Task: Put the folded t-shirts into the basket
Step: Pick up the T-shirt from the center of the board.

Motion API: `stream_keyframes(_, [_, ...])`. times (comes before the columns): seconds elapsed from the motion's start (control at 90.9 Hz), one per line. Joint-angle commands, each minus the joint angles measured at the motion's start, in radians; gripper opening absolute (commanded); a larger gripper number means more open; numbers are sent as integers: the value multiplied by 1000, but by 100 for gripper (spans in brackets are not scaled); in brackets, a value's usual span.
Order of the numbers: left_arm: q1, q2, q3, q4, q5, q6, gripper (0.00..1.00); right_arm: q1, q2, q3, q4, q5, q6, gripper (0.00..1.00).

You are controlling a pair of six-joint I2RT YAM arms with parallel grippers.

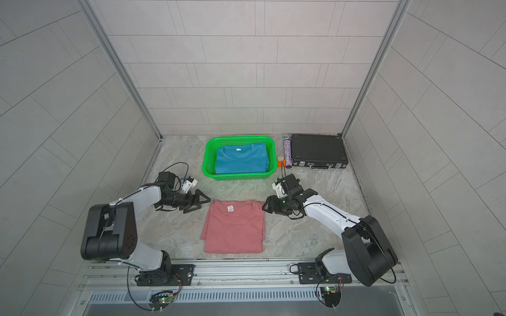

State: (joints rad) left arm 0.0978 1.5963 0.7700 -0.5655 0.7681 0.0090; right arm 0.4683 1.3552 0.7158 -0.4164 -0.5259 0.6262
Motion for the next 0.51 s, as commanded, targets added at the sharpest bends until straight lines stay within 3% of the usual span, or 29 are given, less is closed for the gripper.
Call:
stream_keyframes(0.0, [-5, 119, 15, 0, 72, -36, 83, -31, 52, -22, 114, -162, 16, 60])
stream_keyframes(0.495, [-22, 238, 43, -2, 84, -47, 73, -122, 294, -20, 192, -231, -49, 62])
